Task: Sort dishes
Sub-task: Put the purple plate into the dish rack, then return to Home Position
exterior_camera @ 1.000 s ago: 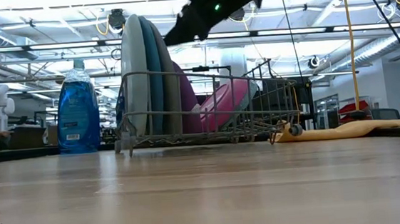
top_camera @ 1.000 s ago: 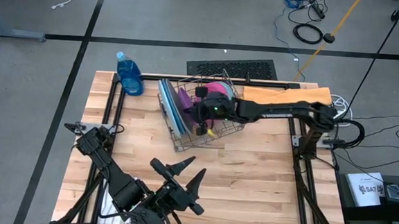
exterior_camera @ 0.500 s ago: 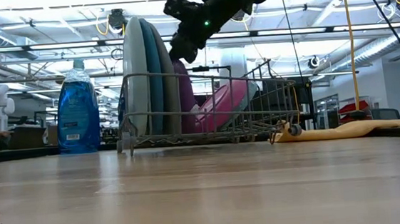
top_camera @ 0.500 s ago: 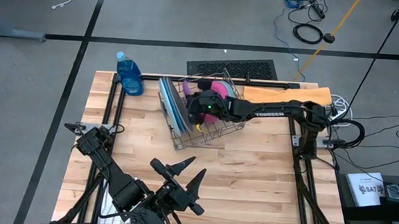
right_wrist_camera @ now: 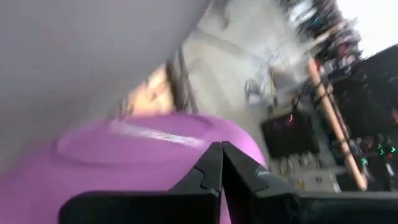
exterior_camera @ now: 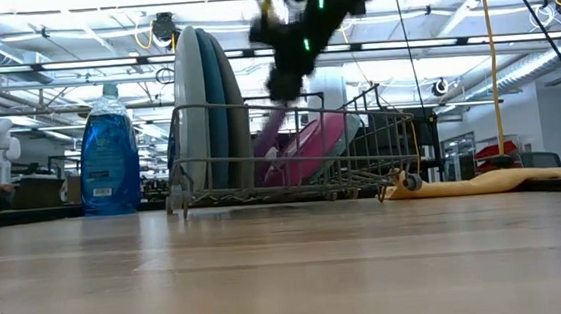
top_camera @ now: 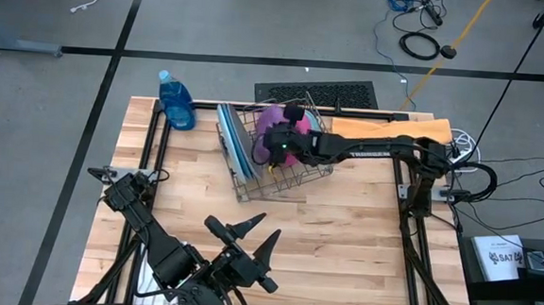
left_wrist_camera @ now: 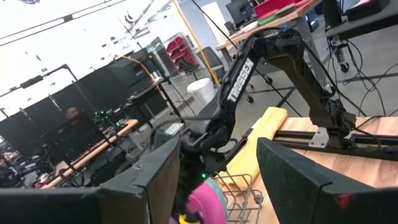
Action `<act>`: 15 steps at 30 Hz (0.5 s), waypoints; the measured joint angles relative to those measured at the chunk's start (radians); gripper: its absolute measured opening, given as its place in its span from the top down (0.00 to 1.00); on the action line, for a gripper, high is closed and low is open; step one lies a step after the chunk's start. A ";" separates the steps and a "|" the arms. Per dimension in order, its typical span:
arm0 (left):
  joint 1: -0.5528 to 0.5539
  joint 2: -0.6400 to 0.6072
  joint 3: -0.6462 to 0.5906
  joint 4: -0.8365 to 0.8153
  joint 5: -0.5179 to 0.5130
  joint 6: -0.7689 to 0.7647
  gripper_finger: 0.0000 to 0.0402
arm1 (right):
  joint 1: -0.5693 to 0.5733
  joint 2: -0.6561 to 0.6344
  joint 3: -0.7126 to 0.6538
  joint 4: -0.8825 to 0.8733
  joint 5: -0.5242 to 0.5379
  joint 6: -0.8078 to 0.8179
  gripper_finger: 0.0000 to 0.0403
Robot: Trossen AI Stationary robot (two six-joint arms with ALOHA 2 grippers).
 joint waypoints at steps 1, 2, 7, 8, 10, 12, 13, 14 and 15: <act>0.000 0.000 0.000 -0.004 0.000 -0.011 0.47 | -0.002 0.002 -0.003 -0.017 0.006 0.002 1.00; 0.000 0.000 0.000 -0.007 0.000 -0.017 0.47 | -0.003 0.010 -0.008 -0.041 0.008 0.003 1.00; -0.002 0.000 0.000 -0.009 0.001 -0.018 0.47 | -0.006 0.004 -0.004 -0.094 0.005 0.055 1.00; -0.002 0.000 0.000 -0.010 0.002 -0.018 0.47 | -0.007 0.002 -0.003 -0.096 0.006 0.064 1.00; -0.002 0.000 0.000 -0.009 0.002 -0.018 0.47 | -0.010 0.010 -0.007 -0.097 0.006 0.069 1.00; -0.002 0.000 0.000 -0.009 0.002 -0.018 0.47 | -0.007 0.008 -0.010 -0.077 0.006 0.063 1.00; -0.002 0.000 0.000 -0.009 0.002 -0.018 0.47 | -0.001 0.001 -0.008 -0.051 0.007 0.054 1.00; -0.002 0.000 0.000 -0.009 0.003 -0.018 0.47 | 0.005 -0.008 -0.006 -0.026 0.007 0.042 1.00; -0.002 0.000 0.000 -0.009 0.003 -0.018 0.47 | 0.011 -0.018 -0.005 -0.010 0.006 0.031 1.00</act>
